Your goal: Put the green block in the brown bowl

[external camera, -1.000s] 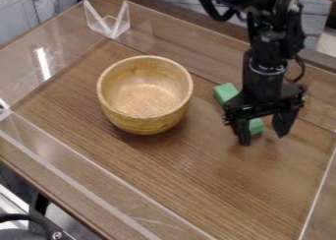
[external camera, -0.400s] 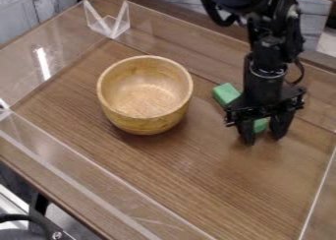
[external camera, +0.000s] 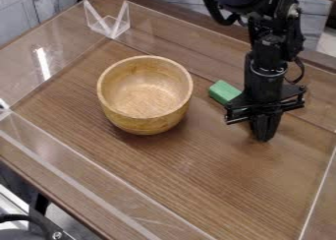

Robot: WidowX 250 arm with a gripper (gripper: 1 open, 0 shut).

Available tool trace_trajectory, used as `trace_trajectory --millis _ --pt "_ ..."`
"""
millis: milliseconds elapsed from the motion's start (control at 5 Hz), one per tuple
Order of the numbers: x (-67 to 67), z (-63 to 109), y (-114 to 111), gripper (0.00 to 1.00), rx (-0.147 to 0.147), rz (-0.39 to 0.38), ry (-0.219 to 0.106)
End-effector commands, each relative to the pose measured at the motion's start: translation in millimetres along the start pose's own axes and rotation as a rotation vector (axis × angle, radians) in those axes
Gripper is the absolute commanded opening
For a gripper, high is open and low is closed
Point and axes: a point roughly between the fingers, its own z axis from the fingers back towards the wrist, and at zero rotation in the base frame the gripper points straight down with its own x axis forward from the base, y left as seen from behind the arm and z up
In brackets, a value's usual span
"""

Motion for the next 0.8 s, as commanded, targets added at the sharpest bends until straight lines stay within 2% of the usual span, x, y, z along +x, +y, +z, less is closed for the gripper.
trace_trajectory --millis 0,600 --pt "7.6 7.7 -1.6 0.00 -0.004 -0.004 -0.007" --pt "11.4 7.2 5.4 0.00 0.042 -0.028 0.025"
